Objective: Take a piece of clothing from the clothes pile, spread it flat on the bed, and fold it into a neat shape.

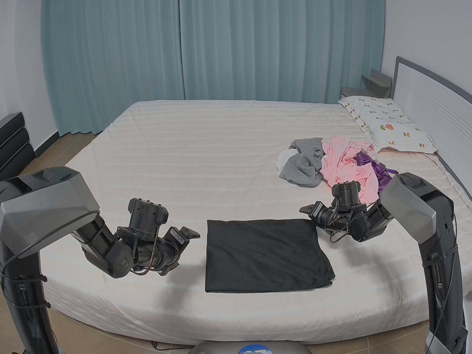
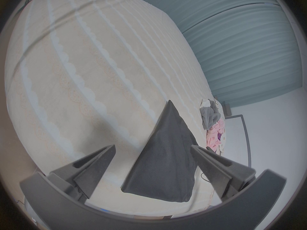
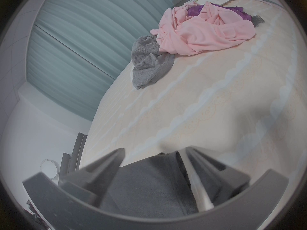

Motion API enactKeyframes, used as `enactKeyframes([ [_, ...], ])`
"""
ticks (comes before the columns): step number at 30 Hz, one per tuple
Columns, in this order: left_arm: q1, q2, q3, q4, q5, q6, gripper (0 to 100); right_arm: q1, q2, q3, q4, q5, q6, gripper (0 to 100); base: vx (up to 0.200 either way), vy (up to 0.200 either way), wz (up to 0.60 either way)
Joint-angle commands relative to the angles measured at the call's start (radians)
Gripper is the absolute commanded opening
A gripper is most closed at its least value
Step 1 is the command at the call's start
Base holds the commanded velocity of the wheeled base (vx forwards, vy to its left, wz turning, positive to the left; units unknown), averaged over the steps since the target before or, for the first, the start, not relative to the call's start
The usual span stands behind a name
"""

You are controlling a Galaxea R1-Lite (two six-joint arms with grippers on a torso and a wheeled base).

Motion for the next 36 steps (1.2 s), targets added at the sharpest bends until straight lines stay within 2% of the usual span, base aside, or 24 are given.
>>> enactKeyframes([
  [1, 0.000, 0.001, 0.001, 0.000, 0.000, 0.000, 100, -0.003, 0.009, -0.007, -0.002, -0.003, 0.001, 0, 0.000, 0.000, 0.00],
  [23, 0.001, 0.003, -0.001, 0.000, 0.001, 0.000, 100, -0.045, 0.014, -0.012, -0.008, -0.012, 0.030, 0, 0.000, 0.000, 0.00],
  [24, 0.001, 0.003, -0.001, 0.000, 0.001, 0.000, 100, -0.045, 0.014, -0.012, -0.008, -0.012, 0.030, 100, 0.000, 0.000, 0.00],
  [28, 0.000, 0.003, -0.001, 0.001, 0.003, 0.003, 100, -0.049, -0.043, 0.039, -0.008, -0.012, 0.066, 100, 0.000, 0.000, 0.00],
  [32, 0.000, 0.020, -0.011, -0.002, 0.009, 0.010, 100, -0.065, -0.177, 0.192, -0.025, 0.016, 0.129, 100, 0.000, 0.000, 0.00],
  [36, 0.000, 0.060, -0.079, 0.004, 0.032, 0.037, 100, -0.075, -0.301, 0.451, -0.185, 0.057, 0.138, 100, 0.000, 0.000, 0.00],
])
